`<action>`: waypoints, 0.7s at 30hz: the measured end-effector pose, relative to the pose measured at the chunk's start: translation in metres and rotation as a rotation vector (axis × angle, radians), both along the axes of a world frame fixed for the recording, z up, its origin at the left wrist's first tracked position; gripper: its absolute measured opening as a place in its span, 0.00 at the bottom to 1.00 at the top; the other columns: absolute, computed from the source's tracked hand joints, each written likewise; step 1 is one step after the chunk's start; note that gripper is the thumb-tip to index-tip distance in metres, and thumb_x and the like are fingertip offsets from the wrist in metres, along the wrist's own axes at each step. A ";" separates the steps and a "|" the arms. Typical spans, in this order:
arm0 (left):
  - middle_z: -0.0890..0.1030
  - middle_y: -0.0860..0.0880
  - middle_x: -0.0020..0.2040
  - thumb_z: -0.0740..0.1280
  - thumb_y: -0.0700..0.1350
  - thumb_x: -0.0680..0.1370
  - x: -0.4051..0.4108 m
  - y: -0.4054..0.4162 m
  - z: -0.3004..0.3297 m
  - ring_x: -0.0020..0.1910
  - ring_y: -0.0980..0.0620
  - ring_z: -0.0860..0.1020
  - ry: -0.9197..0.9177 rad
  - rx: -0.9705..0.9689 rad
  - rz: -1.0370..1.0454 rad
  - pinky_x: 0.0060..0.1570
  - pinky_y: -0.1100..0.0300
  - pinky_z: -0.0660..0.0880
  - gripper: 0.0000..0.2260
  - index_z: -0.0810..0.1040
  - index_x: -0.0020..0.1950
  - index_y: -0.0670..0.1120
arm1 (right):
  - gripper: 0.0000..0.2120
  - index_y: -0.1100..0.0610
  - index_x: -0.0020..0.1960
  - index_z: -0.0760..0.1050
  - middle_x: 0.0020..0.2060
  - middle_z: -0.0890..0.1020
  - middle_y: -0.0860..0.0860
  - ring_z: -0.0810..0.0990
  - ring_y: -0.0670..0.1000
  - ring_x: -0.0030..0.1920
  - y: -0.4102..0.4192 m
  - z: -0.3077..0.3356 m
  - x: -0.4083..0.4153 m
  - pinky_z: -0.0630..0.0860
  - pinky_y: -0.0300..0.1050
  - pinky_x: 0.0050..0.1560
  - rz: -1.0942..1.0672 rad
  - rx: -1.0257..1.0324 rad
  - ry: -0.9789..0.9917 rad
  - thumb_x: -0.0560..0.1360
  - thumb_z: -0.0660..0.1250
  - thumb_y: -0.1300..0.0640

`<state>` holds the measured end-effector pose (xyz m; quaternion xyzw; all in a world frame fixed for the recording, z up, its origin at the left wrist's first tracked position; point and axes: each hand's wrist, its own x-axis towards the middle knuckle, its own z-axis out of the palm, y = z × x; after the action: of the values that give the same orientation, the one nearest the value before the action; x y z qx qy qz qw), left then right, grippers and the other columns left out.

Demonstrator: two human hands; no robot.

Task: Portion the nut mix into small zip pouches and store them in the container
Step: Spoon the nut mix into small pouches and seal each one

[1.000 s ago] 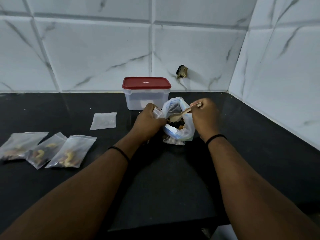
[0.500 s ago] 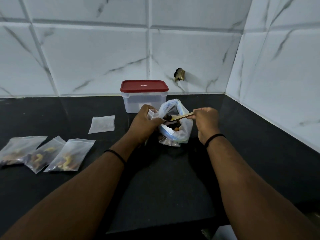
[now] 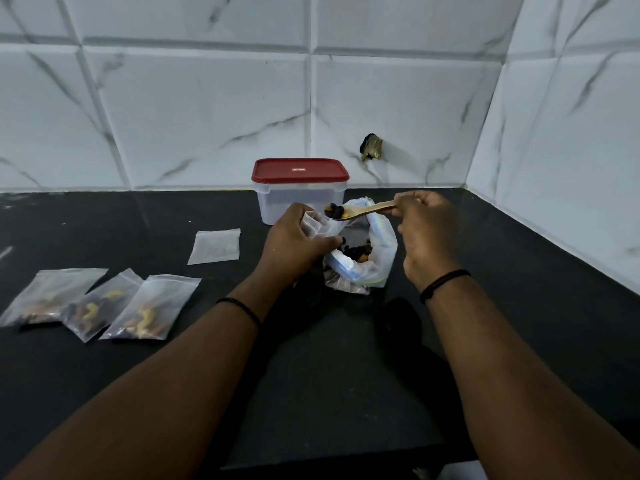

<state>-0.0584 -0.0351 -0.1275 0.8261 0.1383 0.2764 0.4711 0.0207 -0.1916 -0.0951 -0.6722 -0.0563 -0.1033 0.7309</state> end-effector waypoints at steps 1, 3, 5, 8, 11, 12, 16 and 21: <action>0.76 0.54 0.45 0.77 0.49 0.71 0.000 0.000 0.000 0.45 0.54 0.78 -0.002 0.000 -0.003 0.44 0.56 0.79 0.19 0.72 0.56 0.52 | 0.07 0.51 0.41 0.76 0.36 0.81 0.49 0.78 0.45 0.35 0.002 0.000 -0.002 0.73 0.41 0.36 0.018 -0.017 -0.015 0.77 0.66 0.60; 0.76 0.55 0.45 0.78 0.48 0.71 0.000 -0.001 0.002 0.45 0.54 0.78 0.001 0.000 -0.015 0.44 0.57 0.79 0.21 0.71 0.57 0.53 | 0.07 0.51 0.41 0.77 0.37 0.81 0.48 0.79 0.46 0.38 0.007 -0.001 -0.006 0.74 0.43 0.39 0.052 -0.075 -0.087 0.77 0.67 0.59; 0.76 0.56 0.44 0.78 0.47 0.71 -0.001 -0.002 0.003 0.44 0.55 0.79 -0.007 -0.006 -0.032 0.42 0.57 0.80 0.20 0.71 0.57 0.52 | 0.05 0.52 0.44 0.76 0.39 0.81 0.47 0.78 0.43 0.37 0.008 -0.001 -0.011 0.76 0.40 0.40 0.104 -0.134 -0.240 0.78 0.68 0.59; 0.77 0.56 0.45 0.78 0.47 0.71 -0.001 -0.001 0.001 0.43 0.57 0.79 -0.040 -0.023 -0.030 0.41 0.59 0.79 0.20 0.73 0.57 0.51 | 0.04 0.53 0.48 0.76 0.43 0.83 0.47 0.82 0.40 0.40 0.007 0.003 -0.020 0.77 0.33 0.42 0.212 -0.203 -0.500 0.79 0.68 0.61; 0.80 0.52 0.50 0.78 0.48 0.70 0.001 0.000 -0.001 0.46 0.55 0.80 -0.060 -0.022 -0.016 0.43 0.57 0.80 0.22 0.73 0.60 0.51 | 0.04 0.55 0.48 0.75 0.45 0.85 0.50 0.85 0.43 0.48 0.006 0.004 -0.025 0.77 0.34 0.47 0.307 -0.188 -0.628 0.79 0.68 0.63; 0.80 0.52 0.51 0.78 0.49 0.70 0.001 0.001 -0.001 0.48 0.53 0.80 -0.063 -0.024 -0.009 0.45 0.54 0.80 0.23 0.73 0.60 0.52 | 0.05 0.53 0.48 0.75 0.46 0.85 0.51 0.85 0.44 0.48 0.006 0.004 -0.025 0.78 0.36 0.46 0.316 -0.174 -0.645 0.79 0.68 0.63; 0.79 0.52 0.51 0.78 0.50 0.70 0.001 0.002 -0.001 0.48 0.54 0.78 -0.055 -0.029 -0.001 0.46 0.55 0.79 0.23 0.73 0.61 0.51 | 0.07 0.49 0.47 0.74 0.42 0.84 0.49 0.82 0.44 0.37 0.007 0.004 -0.025 0.78 0.38 0.39 0.175 -0.115 -0.571 0.79 0.68 0.60; 0.78 0.52 0.47 0.77 0.51 0.71 0.001 0.001 0.000 0.44 0.54 0.79 0.018 -0.014 0.009 0.41 0.58 0.79 0.21 0.72 0.58 0.49 | 0.06 0.51 0.44 0.75 0.36 0.81 0.45 0.81 0.48 0.34 -0.005 -0.004 0.001 0.79 0.45 0.38 -0.140 -0.057 -0.348 0.78 0.67 0.59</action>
<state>-0.0572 -0.0340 -0.1271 0.8246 0.1484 0.2699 0.4745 0.0214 -0.1965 -0.0986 -0.6671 -0.1377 -0.2670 0.6817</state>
